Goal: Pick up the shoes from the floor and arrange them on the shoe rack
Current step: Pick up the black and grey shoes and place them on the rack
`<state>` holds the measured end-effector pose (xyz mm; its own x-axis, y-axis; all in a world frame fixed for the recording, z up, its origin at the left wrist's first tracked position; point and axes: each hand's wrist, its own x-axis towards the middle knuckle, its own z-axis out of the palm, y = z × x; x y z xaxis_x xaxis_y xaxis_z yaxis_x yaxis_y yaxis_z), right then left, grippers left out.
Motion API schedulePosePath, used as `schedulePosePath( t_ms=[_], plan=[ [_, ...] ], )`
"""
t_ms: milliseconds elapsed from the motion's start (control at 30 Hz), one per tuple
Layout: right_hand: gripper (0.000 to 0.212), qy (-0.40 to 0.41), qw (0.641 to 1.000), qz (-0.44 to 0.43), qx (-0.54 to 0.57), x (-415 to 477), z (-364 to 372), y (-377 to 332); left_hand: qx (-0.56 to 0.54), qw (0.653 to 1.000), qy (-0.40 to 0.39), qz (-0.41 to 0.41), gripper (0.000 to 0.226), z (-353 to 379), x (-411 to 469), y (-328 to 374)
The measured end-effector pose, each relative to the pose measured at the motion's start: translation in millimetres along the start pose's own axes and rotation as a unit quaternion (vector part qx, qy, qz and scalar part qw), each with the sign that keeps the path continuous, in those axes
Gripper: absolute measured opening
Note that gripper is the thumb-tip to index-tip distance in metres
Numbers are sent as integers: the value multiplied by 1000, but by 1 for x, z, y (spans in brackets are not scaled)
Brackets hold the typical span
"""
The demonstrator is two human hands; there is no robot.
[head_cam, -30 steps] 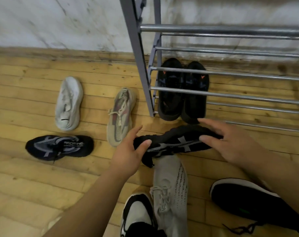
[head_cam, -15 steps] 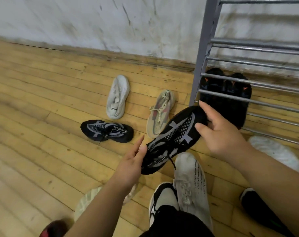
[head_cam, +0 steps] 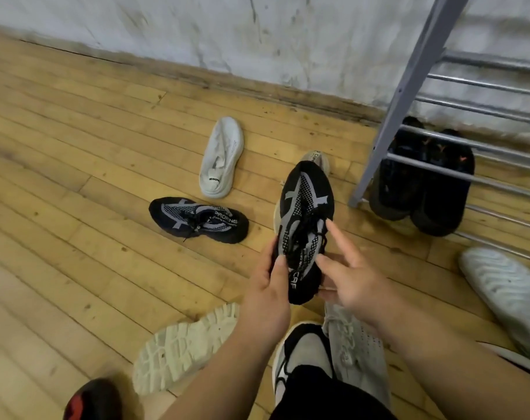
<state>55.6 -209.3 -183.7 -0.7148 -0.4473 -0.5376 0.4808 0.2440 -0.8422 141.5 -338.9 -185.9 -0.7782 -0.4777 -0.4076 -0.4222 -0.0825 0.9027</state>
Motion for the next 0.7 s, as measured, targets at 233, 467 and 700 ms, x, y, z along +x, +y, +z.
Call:
schedulePosePath(
  t_ms=[233, 467, 700],
  plan=[
    [58, 90, 994, 48, -42, 23, -7, 11, 294, 954, 55, 13, 68, -51, 57, 6],
    [61, 93, 987, 65, -110, 18, -14, 22, 383, 919, 80, -56, 58, -82, 146, -5],
    [58, 109, 989, 59, -78, 16, -19, 22, 437, 898, 36, 28, 34, -69, 106, -12]
  ],
)
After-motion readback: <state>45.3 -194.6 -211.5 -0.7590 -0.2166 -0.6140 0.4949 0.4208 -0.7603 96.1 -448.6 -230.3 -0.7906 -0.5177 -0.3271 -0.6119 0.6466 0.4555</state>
